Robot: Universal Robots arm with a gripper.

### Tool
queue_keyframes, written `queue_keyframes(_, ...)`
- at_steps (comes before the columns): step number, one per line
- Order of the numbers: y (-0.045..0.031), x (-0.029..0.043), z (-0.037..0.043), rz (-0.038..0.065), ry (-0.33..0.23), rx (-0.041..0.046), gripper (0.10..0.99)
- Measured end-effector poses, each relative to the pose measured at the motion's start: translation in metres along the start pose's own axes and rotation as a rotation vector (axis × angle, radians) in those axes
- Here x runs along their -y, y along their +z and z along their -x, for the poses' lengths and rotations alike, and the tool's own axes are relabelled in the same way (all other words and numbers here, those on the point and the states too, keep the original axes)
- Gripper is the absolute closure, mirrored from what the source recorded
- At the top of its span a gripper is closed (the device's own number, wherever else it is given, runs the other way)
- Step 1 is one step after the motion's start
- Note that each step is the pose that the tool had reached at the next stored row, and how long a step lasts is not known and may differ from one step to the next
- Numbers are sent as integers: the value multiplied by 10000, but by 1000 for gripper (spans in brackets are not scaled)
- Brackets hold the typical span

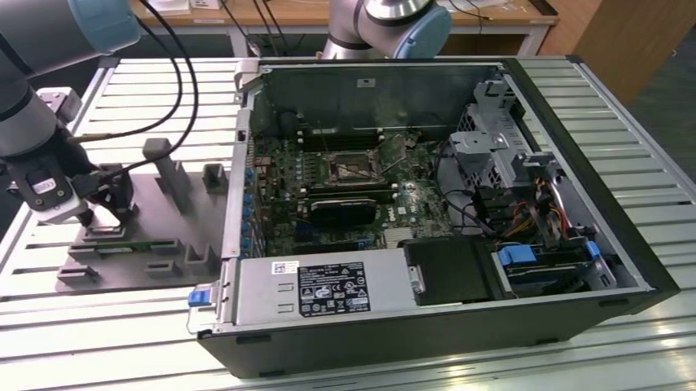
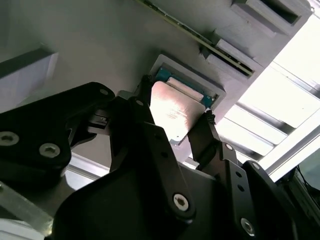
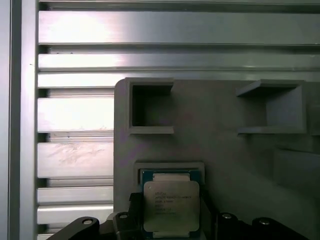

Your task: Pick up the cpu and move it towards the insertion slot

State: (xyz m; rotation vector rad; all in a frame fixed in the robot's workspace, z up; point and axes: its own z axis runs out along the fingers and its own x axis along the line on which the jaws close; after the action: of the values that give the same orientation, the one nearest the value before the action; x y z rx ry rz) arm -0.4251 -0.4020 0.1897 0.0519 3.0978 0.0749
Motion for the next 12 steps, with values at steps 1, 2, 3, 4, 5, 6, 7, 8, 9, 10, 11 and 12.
queue_keyframes(1,-18,-1,0,4,0,-1,545)
queue_keyframes(2,-37,-2,1,10,0,-1,545)
queue_keyframes(3,-57,-3,3,23,0,-1,545)
queue_keyframes(4,-78,-4,3,33,1,0,545)
queue_keyframes(5,-99,-5,4,42,1,2,545)
queue_keyframes(6,-122,-6,5,51,2,4,545)
queue_keyframes(7,-147,-7,6,59,1,5,545)
queue_keyframes(8,-172,-8,7,67,1,7,545)
queue_keyframes(9,-200,-10,8,71,2,10,545)
queue_keyframes(10,-226,-11,10,74,2,15,545)
queue_keyframes(11,-252,-12,11,79,1,17,545)
queue_keyframes(12,-279,-14,12,85,1,19,545)
